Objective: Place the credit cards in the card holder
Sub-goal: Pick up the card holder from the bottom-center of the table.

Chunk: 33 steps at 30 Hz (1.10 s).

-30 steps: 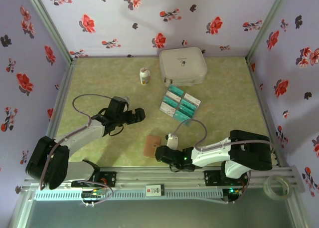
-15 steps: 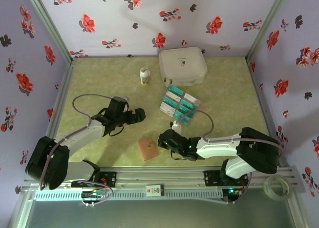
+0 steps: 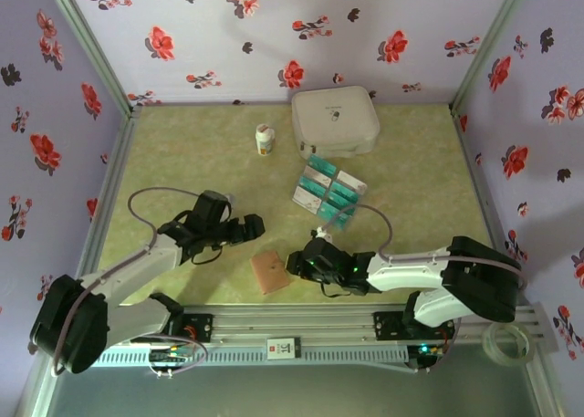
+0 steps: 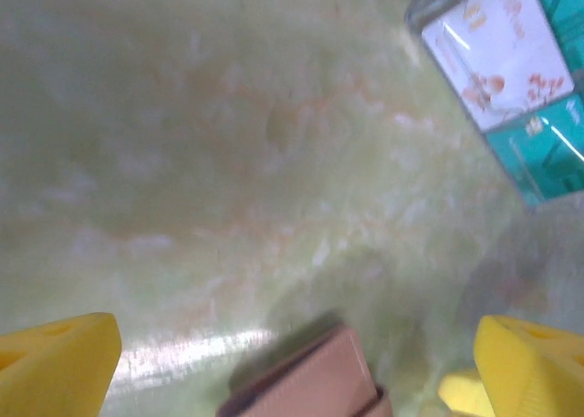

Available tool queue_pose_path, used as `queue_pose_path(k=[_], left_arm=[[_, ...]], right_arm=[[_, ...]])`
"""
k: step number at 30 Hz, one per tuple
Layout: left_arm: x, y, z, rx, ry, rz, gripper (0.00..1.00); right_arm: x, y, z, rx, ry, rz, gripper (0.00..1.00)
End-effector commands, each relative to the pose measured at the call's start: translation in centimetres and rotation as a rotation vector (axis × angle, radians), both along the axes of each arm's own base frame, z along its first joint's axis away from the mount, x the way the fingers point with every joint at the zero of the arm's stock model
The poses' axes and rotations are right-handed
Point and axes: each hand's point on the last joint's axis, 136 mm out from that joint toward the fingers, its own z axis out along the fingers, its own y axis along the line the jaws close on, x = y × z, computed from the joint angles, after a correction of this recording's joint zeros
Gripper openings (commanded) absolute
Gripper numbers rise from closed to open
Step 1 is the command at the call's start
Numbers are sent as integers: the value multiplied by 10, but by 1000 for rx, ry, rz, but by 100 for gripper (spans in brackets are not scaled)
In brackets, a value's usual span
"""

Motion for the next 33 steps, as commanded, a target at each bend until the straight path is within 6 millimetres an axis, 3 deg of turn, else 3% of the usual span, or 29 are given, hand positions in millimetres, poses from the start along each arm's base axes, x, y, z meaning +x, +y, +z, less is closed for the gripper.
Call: queue_pose_path(k=[1, 8, 18, 33], left_arm=[[-27, 0, -7, -17, 96, 8, 100], [-47, -3, -15, -55, 133, 23, 100], [-55, -21, -26, -108, 141, 10, 100], [-55, -30, -30, -109, 117, -7, 100]], right_arm=[[-13, 2, -1, 3, 19, 54, 44], [-24, 15, -6, 10, 42, 93, 43], [-34, 39, -18, 40, 69, 128, 39], [-37, 51, -2, 97, 57, 151, 38]])
